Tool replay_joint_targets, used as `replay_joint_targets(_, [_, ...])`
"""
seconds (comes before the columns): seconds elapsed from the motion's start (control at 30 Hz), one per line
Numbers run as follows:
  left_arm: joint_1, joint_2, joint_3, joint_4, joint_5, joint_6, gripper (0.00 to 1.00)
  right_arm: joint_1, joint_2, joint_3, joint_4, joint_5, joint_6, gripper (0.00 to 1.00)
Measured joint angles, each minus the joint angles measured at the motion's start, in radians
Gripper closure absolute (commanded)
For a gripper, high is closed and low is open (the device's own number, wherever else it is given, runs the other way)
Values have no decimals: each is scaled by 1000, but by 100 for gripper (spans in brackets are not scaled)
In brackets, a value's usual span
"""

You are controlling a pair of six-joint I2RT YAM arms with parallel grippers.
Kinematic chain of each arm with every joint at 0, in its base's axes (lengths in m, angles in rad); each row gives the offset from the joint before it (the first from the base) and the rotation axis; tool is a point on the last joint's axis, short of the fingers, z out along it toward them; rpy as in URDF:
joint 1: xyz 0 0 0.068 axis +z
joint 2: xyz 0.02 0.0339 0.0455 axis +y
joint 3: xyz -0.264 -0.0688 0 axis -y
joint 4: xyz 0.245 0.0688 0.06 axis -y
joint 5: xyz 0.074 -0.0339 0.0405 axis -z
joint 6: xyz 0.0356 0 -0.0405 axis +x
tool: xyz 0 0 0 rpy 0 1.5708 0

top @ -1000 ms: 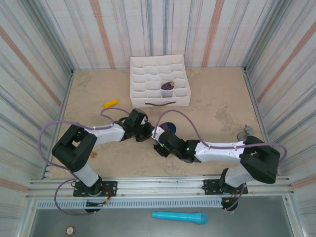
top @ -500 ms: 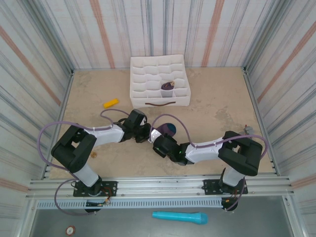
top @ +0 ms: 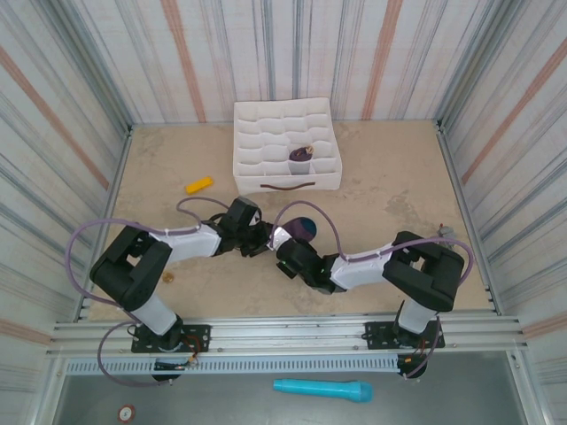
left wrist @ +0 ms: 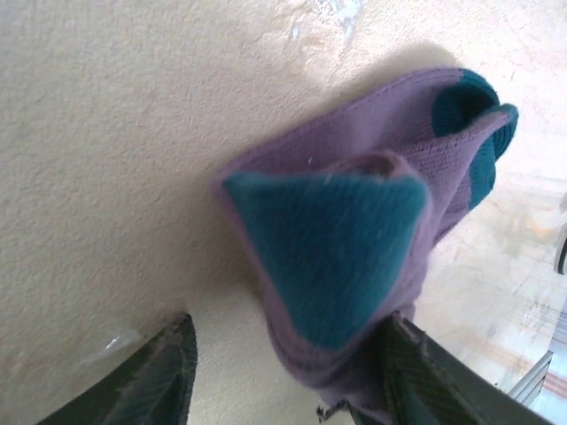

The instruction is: Roll the socks

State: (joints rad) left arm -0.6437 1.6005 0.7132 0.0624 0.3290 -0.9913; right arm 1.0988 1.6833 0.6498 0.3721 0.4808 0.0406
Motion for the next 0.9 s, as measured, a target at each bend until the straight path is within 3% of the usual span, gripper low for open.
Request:
replay_joint_targets(0.27, [0,-81,-138,154,-4,-12,36,-35,11,-13,61,-47,45,100])
replay_joint_targets(0.5, [-4,-169,-191,176,-31,-15,36,-94,10,-26,106,-145,80,100])
replay_joint_targets(0.7, [9,-225,-192,175,-50,-7,36,-218,10,-43,163,-353,155,100])
replay_joint_targets(0.9, [10,-197,-192,179,-50,-3,37,-405,47,-48,227,-668,267,100])
